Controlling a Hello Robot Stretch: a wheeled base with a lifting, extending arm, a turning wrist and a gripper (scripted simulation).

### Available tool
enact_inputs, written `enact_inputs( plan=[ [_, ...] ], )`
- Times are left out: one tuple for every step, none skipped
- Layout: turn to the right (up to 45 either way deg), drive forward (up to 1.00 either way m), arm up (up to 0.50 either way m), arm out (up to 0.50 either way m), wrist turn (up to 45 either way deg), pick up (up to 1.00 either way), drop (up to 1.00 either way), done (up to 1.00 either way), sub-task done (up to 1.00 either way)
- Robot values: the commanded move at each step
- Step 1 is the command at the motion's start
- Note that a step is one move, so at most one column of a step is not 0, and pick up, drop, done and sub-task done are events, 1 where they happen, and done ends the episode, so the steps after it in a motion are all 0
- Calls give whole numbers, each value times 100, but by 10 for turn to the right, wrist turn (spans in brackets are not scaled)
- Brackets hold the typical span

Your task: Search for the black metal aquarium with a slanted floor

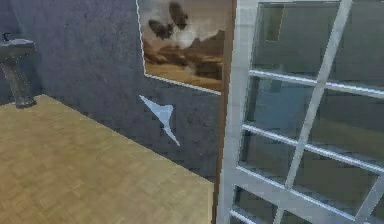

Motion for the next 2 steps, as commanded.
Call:
enact_inputs(
  plan=[
    [0,40,0,0,0,0,0,0,0],
    [-450,0,0,0,0,0,0,0,0]
  ],
)
